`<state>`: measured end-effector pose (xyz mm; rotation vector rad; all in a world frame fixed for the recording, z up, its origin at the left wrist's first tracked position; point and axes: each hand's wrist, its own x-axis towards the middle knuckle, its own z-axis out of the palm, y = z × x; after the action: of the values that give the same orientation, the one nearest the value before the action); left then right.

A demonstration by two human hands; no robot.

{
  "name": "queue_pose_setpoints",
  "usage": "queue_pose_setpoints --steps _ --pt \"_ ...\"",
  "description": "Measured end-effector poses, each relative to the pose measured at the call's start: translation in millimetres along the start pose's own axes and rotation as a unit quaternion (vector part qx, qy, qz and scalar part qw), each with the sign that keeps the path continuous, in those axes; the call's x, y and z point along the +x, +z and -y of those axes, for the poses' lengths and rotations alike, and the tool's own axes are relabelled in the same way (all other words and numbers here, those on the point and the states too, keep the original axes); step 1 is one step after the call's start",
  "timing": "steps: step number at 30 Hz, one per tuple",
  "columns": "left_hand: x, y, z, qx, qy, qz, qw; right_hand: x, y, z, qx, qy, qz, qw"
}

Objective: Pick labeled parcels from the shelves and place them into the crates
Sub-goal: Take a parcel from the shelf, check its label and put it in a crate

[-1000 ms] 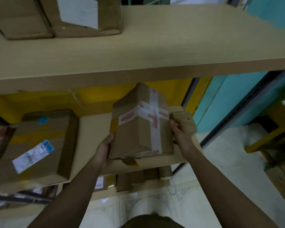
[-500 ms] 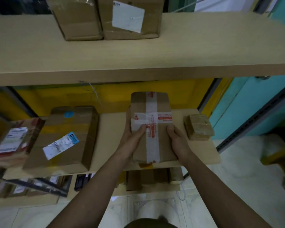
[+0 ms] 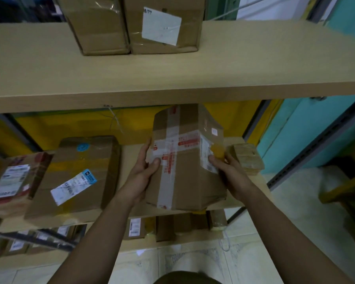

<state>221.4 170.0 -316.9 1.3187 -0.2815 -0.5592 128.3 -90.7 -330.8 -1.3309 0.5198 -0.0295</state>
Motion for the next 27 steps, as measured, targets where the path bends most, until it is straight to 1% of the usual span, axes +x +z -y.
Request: queue_pose_setpoints --steps 1,3,4,5,8,11,15,19,21,25,27 --pt "1 2 -2 0.031 0.02 -0.009 0.999 1 -2 -2 0.01 0.001 0.004 1.0" --pt "8 6 -5 0.114 0.07 -0.035 0.99 0 0 -6 0.008 -0.032 -0.037 0.999" --pt "12 9 -5 0.144 0.086 -0.05 0.985 1 2 -8 0.0 -0.05 -0.06 0.997" --pt "15 11 -5 0.15 0.08 -0.061 0.983 1 5 -9 -0.01 -0.065 -0.071 0.995" --pt "17 17 -2 0.104 0.029 -0.051 0.993 -3 12 -9 -0.025 -0.105 -0.082 0.991" --pt "17 18 6 0.085 0.01 -0.048 0.995 -7 12 -6 -0.032 -0.136 -0.083 0.987" --pt "17 23 8 0.064 -0.004 -0.027 0.998 -13 9 -6 -0.036 -0.134 -0.083 0.987" --pt "15 26 9 0.059 -0.024 -0.03 0.998 -18 11 -6 -0.048 -0.153 -0.093 0.983" --pt "10 23 13 0.041 -0.032 -0.049 0.997 -17 13 -6 -0.081 -0.169 -0.075 0.98" --pt "-14 8 25 0.015 -0.023 -0.084 0.996 -9 24 -7 -0.125 -0.188 -0.015 0.974" --pt "-28 2 26 -0.004 -0.021 -0.114 0.993 -5 36 -4 -0.141 -0.2 0.01 0.969"
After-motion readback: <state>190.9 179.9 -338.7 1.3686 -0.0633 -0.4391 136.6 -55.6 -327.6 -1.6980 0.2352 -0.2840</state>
